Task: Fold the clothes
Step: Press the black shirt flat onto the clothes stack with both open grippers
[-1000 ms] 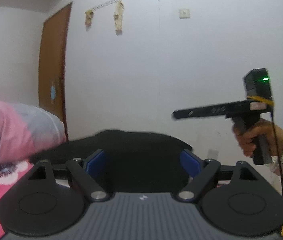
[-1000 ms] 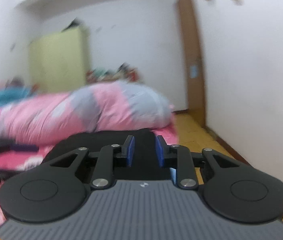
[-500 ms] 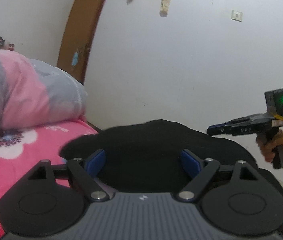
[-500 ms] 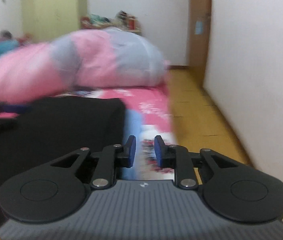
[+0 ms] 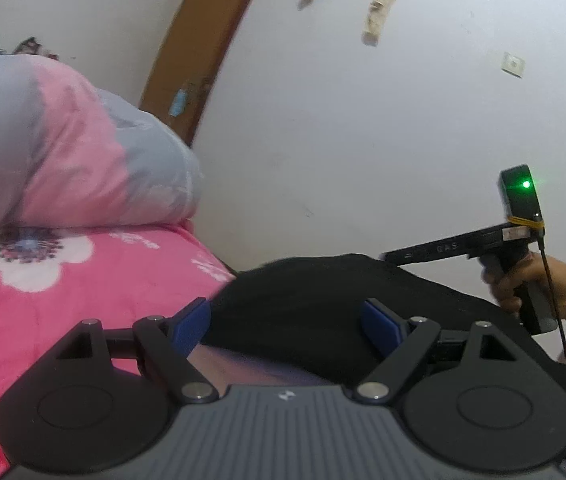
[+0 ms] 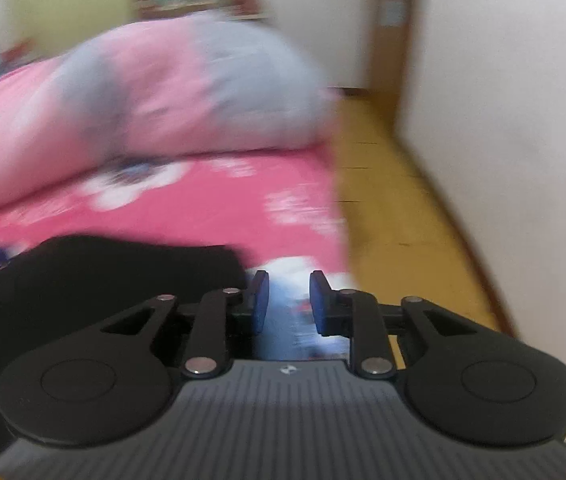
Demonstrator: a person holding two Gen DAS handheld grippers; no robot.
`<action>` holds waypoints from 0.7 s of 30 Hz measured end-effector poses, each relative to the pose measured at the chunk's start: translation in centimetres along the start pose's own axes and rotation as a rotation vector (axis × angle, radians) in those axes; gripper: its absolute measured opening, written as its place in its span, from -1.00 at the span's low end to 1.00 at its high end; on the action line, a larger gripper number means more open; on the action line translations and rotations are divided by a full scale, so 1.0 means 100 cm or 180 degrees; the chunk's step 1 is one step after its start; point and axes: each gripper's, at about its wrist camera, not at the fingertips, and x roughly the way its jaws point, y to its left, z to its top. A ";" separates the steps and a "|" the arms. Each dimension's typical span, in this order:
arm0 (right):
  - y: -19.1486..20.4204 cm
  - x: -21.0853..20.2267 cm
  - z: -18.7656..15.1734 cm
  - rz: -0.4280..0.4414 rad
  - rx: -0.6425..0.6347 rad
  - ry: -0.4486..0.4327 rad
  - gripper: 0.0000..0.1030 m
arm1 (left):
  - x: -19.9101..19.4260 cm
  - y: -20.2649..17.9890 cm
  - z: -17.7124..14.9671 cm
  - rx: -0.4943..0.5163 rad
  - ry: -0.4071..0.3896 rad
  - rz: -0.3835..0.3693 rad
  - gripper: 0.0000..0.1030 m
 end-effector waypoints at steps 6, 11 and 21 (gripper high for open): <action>0.000 -0.028 -0.003 0.0048 0.0035 -0.0291 -0.60 | -0.022 0.013 0.011 -0.0193 -0.0155 0.0284 0.62; -0.005 -0.088 -0.018 0.0198 0.0315 -0.0652 -0.60 | -0.061 -0.031 0.019 0.0199 -0.0338 0.0106 0.63; 0.049 -0.180 -0.144 0.0306 0.0128 -0.0737 -0.60 | -0.063 -0.182 -0.033 0.1358 0.0317 -0.0304 0.69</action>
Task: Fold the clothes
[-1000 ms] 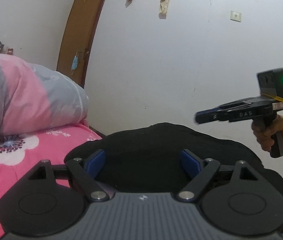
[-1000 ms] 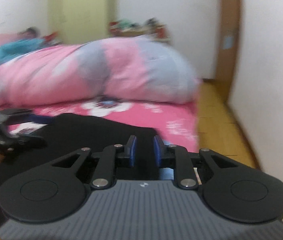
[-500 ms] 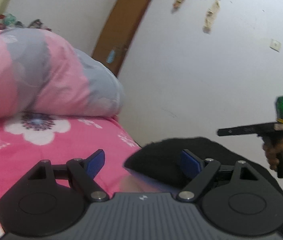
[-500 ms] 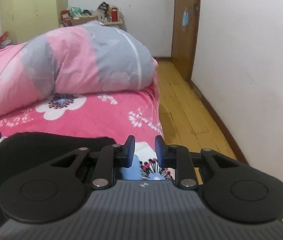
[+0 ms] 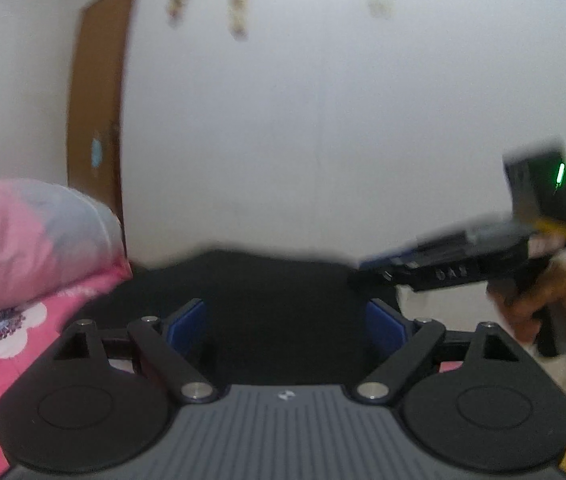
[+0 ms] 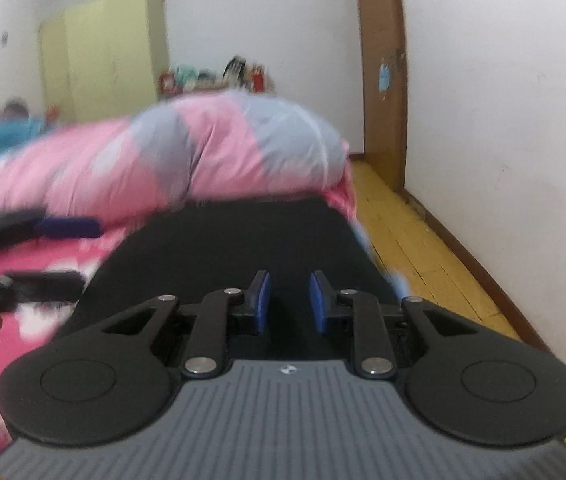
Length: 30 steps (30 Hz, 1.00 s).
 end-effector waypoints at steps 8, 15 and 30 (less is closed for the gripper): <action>0.017 -0.057 -0.077 -0.0112 0.0424 0.0275 -0.59 | -0.065 -0.049 -0.043 0.0223 0.0284 0.0164 0.69; 0.077 -0.146 -0.122 -0.0023 0.1059 -0.0169 -0.03 | -0.174 -0.056 -0.047 -0.0426 0.0010 0.0369 0.93; 0.199 -0.249 -0.150 -0.0621 0.0726 -0.0493 0.91 | -0.266 -0.100 -0.080 -0.0898 0.0364 0.0977 1.00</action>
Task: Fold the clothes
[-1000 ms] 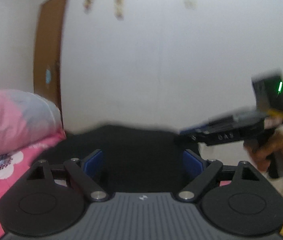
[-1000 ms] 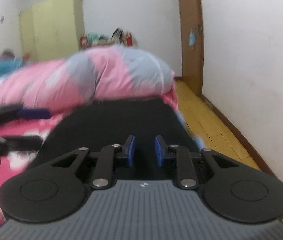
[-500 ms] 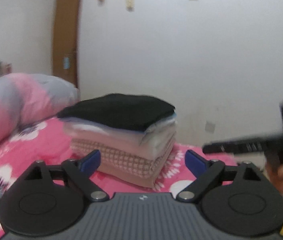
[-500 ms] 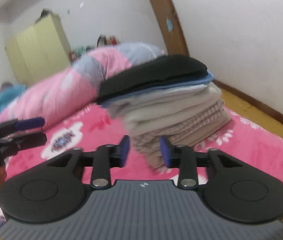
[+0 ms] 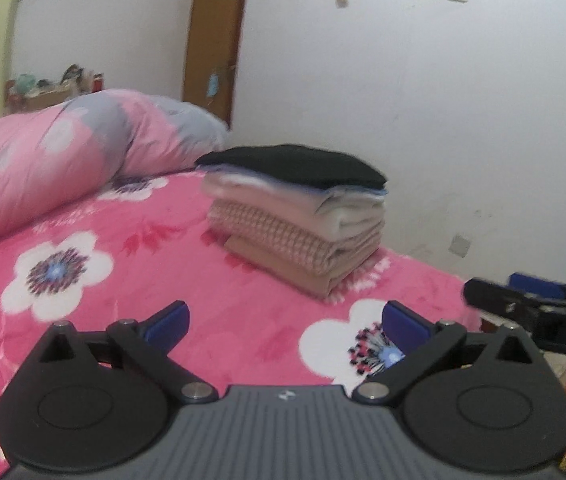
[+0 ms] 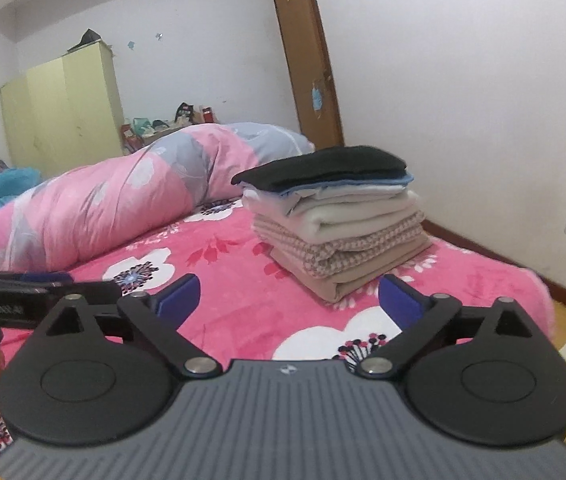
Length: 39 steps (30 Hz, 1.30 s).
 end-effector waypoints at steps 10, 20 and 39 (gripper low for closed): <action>0.016 -0.024 0.001 -0.0399 -0.0192 -0.0110 0.97 | 0.000 -0.002 -0.003 -0.0072 0.0039 0.0255 1.00; 0.026 -0.020 -0.003 -0.0650 -0.0360 -0.0084 0.97 | 0.005 -0.003 -0.004 -0.0053 0.0053 0.0435 1.00; 0.034 -0.027 -0.007 -0.1011 -0.0502 0.0076 0.97 | -0.012 -0.043 -0.013 0.0145 -0.0233 0.0577 1.00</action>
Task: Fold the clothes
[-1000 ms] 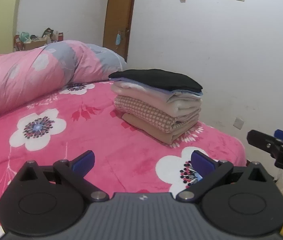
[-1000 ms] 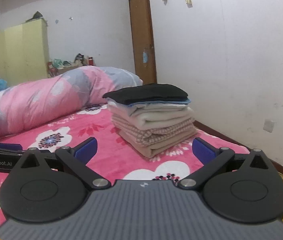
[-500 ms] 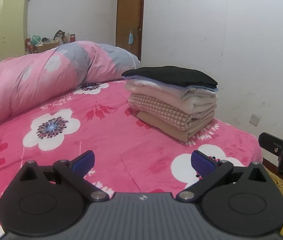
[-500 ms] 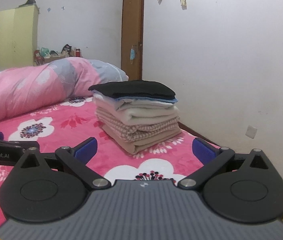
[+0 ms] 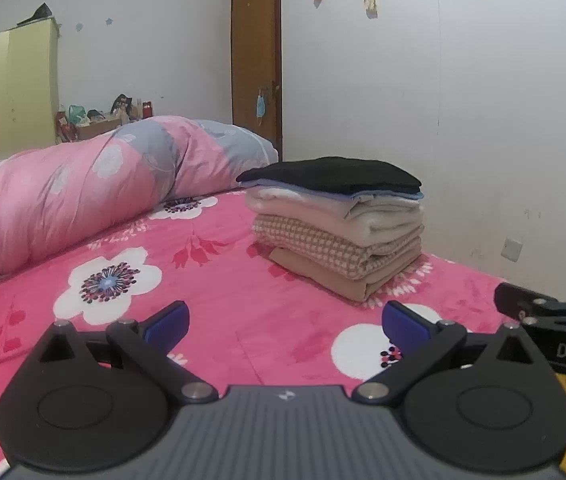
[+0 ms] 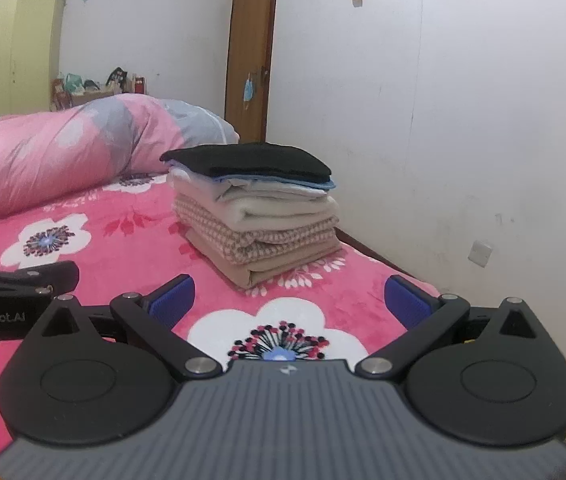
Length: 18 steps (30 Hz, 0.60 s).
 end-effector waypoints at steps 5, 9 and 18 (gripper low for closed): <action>0.000 -0.011 0.000 -0.0167 -0.0081 -0.0106 0.97 | -0.002 -0.002 -0.002 -0.0009 0.0039 -0.0032 1.00; -0.004 -0.012 0.000 -0.0152 -0.0019 -0.0089 0.97 | -0.002 -0.003 -0.003 -0.0031 0.0079 -0.0052 1.00; -0.001 -0.015 -0.002 -0.0171 -0.0018 -0.0115 0.97 | -0.004 -0.001 -0.004 -0.0045 0.0075 0.0034 1.00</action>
